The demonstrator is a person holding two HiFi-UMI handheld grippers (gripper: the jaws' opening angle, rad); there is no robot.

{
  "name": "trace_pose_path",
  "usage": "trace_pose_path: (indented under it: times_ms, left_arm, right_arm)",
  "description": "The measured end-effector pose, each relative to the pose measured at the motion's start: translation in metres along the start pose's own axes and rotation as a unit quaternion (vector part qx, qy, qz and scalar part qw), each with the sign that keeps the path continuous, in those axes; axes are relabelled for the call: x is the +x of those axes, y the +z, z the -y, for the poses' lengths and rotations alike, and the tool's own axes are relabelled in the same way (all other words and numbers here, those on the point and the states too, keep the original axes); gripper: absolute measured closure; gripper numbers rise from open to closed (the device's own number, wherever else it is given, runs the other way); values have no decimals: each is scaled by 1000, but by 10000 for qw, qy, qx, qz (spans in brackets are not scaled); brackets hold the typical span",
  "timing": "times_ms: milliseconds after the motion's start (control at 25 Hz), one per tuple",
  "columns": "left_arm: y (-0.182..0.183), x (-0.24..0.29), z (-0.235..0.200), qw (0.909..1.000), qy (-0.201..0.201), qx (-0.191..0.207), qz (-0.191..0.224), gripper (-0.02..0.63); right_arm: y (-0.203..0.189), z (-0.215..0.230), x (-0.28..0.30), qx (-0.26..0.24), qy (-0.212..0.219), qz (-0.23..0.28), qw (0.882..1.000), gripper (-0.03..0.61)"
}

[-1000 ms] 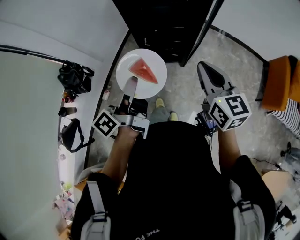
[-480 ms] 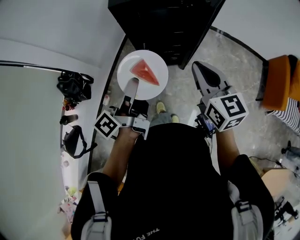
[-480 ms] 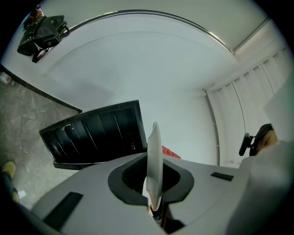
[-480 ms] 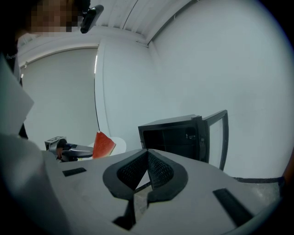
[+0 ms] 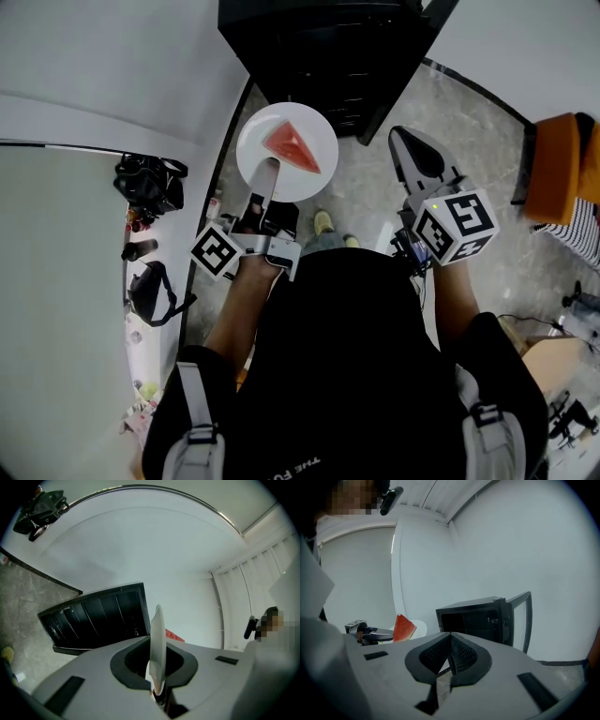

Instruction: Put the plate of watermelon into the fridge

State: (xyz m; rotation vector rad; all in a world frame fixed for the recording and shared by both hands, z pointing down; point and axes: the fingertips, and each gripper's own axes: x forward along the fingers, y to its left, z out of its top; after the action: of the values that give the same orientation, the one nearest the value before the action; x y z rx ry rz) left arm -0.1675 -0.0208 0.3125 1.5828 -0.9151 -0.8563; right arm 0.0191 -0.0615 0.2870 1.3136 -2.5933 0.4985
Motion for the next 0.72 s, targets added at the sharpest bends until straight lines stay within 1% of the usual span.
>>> trace_pose_path:
  times_ms: [280,720]
  left_arm:
    - [1,5,1,9999,-92,53,-60,598]
    - [2,9,0,9998,-140,91,-106,598]
  right_arm:
    - [0,2,1,10,-46,51,10000,569]
    - [-1,2,8,-58,6,133,9999,569]
